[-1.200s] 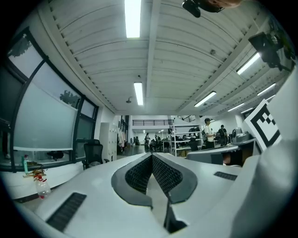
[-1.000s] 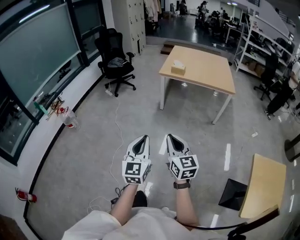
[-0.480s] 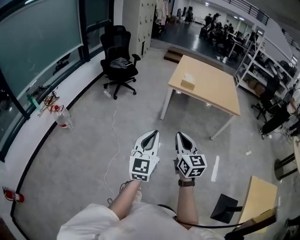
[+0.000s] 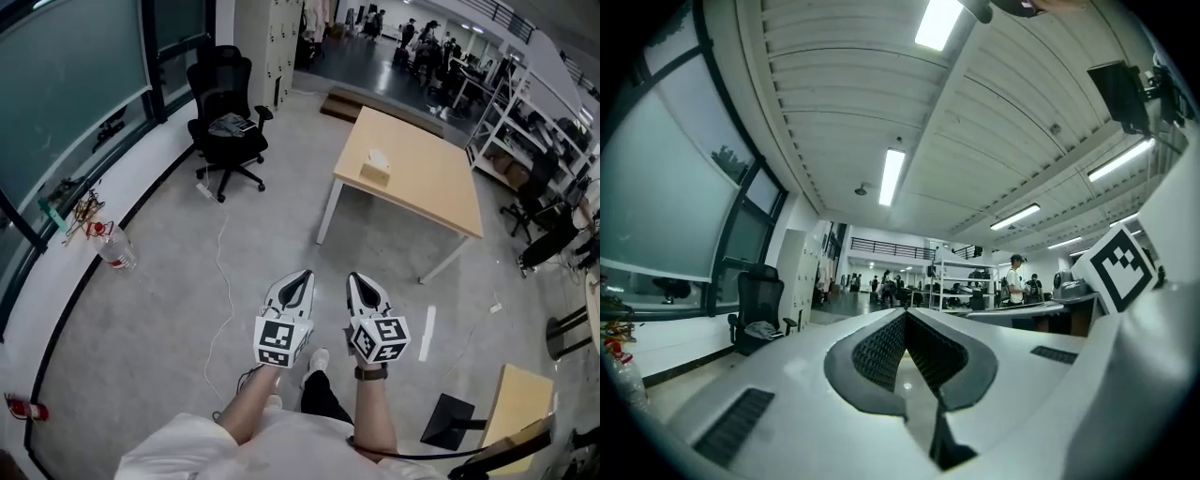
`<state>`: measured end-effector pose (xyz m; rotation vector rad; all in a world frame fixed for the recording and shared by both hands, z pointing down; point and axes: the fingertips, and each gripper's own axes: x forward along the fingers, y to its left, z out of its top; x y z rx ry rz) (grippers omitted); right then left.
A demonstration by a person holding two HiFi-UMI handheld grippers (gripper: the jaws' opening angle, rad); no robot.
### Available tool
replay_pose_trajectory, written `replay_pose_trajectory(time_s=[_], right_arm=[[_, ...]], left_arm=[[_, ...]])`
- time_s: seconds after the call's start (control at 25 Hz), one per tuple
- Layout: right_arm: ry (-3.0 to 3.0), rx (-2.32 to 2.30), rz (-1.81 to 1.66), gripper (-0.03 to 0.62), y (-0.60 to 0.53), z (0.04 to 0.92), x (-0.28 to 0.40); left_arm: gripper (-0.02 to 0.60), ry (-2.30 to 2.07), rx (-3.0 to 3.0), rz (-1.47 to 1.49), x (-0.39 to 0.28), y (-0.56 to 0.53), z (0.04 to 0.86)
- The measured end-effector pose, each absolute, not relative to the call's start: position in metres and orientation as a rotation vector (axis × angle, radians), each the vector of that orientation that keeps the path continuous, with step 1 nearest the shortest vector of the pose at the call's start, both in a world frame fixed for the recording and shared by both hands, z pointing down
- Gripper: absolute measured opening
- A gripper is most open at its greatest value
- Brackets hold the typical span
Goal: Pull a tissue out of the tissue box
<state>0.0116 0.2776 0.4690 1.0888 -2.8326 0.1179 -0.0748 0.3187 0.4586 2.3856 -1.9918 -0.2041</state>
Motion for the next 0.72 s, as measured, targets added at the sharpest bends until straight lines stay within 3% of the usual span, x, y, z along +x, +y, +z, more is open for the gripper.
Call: replay_pose_trajectory(time_s=[0.72], right_arm=[[-2.928, 1.071, 0.115, -0.005, -0.031, 0.434, 0.034]], left_arm=[[0.0, -1.948, 2.463, -0.077, -0.035, 0.017, 0.438]])
